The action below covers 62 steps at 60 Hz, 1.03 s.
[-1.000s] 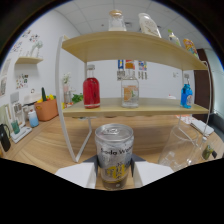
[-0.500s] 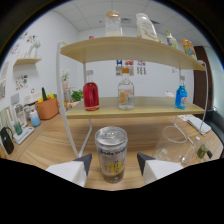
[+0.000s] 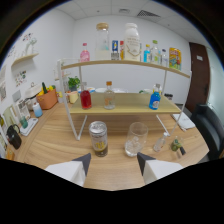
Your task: Make me a cup of Mojito.
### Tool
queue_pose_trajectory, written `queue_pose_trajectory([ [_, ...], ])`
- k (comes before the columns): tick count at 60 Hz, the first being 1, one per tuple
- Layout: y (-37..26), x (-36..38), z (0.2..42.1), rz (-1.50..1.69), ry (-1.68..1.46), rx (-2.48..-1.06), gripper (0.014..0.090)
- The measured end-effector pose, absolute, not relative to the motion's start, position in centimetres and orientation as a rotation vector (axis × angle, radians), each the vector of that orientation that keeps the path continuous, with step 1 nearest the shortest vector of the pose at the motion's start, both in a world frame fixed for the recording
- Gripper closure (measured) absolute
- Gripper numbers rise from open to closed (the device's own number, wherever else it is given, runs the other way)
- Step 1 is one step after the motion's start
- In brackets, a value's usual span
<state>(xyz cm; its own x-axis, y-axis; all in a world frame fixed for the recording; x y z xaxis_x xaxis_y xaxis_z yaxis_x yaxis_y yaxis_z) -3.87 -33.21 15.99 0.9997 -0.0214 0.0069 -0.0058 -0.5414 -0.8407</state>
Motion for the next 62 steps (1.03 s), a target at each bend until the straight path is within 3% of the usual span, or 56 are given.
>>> queue_pose_trajectory([
  [23, -35.0, 2.3, 14.6, -0.093, 0.031, -2.217, 0.019],
  [62, -34.4, 3.8, 14.0, -0.074, 0.022, -2.25, 0.0188],
])
